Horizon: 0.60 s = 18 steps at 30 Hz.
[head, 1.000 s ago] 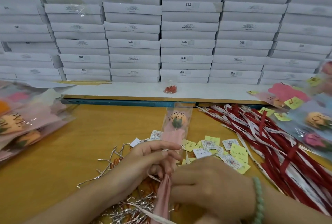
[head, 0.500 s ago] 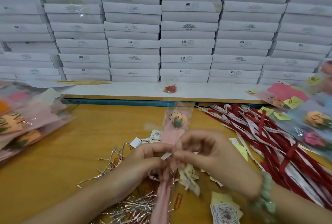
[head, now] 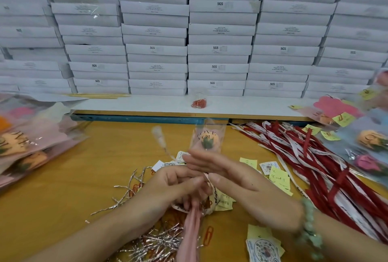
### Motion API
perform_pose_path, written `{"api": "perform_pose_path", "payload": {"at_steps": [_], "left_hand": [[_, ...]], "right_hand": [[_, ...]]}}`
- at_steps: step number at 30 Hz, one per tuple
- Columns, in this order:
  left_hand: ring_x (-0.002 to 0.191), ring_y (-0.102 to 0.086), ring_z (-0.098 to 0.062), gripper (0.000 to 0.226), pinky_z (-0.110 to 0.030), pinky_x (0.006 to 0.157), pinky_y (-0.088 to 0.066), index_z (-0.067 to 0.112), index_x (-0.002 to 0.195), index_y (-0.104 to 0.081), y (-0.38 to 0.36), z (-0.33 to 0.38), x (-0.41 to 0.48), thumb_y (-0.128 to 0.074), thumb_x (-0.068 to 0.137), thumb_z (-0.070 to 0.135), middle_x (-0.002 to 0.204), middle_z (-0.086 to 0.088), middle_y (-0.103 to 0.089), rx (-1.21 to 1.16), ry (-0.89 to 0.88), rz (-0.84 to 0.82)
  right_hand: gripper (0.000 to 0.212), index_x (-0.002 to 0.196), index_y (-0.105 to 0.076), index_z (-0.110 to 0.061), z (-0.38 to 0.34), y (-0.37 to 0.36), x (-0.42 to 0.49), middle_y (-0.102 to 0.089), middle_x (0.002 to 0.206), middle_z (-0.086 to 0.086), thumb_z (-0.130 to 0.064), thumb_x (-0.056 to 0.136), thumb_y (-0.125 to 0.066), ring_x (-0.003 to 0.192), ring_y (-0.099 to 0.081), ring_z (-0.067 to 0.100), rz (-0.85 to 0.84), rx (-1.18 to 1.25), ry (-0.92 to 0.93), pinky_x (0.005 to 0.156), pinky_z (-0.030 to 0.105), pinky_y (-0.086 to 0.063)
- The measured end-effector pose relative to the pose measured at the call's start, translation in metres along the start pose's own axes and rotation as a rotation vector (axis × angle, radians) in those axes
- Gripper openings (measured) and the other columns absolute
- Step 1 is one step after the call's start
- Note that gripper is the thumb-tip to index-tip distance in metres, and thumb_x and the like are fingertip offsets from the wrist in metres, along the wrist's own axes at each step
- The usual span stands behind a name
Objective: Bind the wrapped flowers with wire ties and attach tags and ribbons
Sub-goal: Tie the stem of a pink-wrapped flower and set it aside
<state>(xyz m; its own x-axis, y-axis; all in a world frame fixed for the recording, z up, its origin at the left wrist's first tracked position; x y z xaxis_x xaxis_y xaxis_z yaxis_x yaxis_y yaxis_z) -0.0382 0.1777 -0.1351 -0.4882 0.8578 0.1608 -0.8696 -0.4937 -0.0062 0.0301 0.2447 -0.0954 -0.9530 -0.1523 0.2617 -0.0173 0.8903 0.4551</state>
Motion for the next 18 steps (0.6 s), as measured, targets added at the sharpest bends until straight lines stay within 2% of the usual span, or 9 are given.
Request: {"api": "perform_pose_path", "payload": {"at_steps": [3, 5, 9, 12, 14, 18], "left_hand": [[0.057, -0.062, -0.005, 0.03, -0.013, 0.053, -0.046, 0.019, 0.102, -0.077, 0.004, 0.001, 0.0, -0.074, 0.081, 0.041, 0.072, -0.002, -0.072, -0.065, -0.015, 0.028], [0.056, -0.06, -0.004, 0.023, -0.012, 0.052, -0.045, 0.019, 0.101, -0.077, 0.005, 0.002, 0.0, -0.072, 0.086, 0.035, 0.069, -0.001, -0.071, -0.06, -0.028, 0.035], [0.054, -0.06, -0.006, 0.016, -0.012, 0.048, -0.043, 0.012, 0.082, -0.077, 0.012, -0.001, 0.001, -0.07, 0.082, 0.027, 0.071, -0.005, -0.071, -0.05, -0.016, 0.11], [0.056, -0.06, -0.007, 0.013, -0.013, 0.048, -0.043, 0.012, 0.081, -0.077, 0.012, -0.002, 0.0, -0.069, 0.083, 0.022, 0.073, -0.007, -0.071, -0.066, -0.004, 0.117], [0.056, -0.06, -0.006, 0.013, -0.012, 0.048, -0.043, 0.013, 0.082, -0.077, 0.012, -0.003, 0.0, -0.068, 0.086, 0.021, 0.073, -0.006, -0.071, -0.063, 0.003, 0.107], [0.058, -0.06, -0.008, 0.018, -0.014, 0.05, -0.044, 0.013, 0.083, -0.077, 0.011, -0.003, 0.001, -0.07, 0.08, 0.029, 0.074, -0.006, -0.07, -0.076, 0.017, 0.107]], "right_hand": [[0.047, 0.149, -0.029, -0.035, -0.003, -0.005, -0.002, -0.047, 0.144, -0.023, -0.026, 0.104, -0.037, 0.134, -0.042, 0.0, -0.034, -0.085, 0.058, 0.11, 0.023, -0.034], [0.047, 0.15, -0.024, -0.037, -0.004, -0.011, -0.003, -0.046, 0.143, -0.023, -0.025, 0.106, -0.035, 0.135, -0.041, 0.0, -0.031, -0.145, 0.097, 0.108, 0.019, -0.032], [0.042, 0.143, -0.034, -0.036, -0.009, 0.007, -0.009, -0.053, 0.134, -0.018, -0.023, 0.103, -0.038, 0.13, -0.047, 0.008, 0.242, -0.222, 0.189, 0.102, 0.017, -0.036], [0.032, 0.128, -0.045, -0.035, -0.001, 0.028, -0.014, -0.056, 0.118, -0.017, -0.029, 0.097, -0.048, 0.114, -0.054, 0.01, 0.455, -0.275, 0.143, 0.089, 0.013, -0.039], [0.021, 0.114, -0.051, -0.032, 0.01, 0.038, -0.015, -0.057, 0.102, -0.014, -0.039, 0.093, -0.053, 0.098, -0.056, 0.01, 0.521, -0.259, 0.05, 0.077, 0.01, -0.039], [0.018, 0.088, -0.063, -0.028, 0.024, 0.029, -0.006, -0.062, 0.079, -0.01, -0.046, 0.088, -0.061, 0.071, -0.055, 0.003, 0.407, -0.167, -0.025, 0.064, 0.013, -0.042]]}}
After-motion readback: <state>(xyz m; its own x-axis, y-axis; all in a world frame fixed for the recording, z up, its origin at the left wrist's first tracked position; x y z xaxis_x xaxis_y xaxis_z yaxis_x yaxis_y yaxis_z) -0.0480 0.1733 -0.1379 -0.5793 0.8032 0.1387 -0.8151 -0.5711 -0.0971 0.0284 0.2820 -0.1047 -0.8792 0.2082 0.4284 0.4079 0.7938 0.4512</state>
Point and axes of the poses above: each hand's wrist, its own x-axis towards the middle knuckle, its own y-axis out of the back of the hand, z = x × y, the point moved 10 cm from there along x, towards the middle knuckle
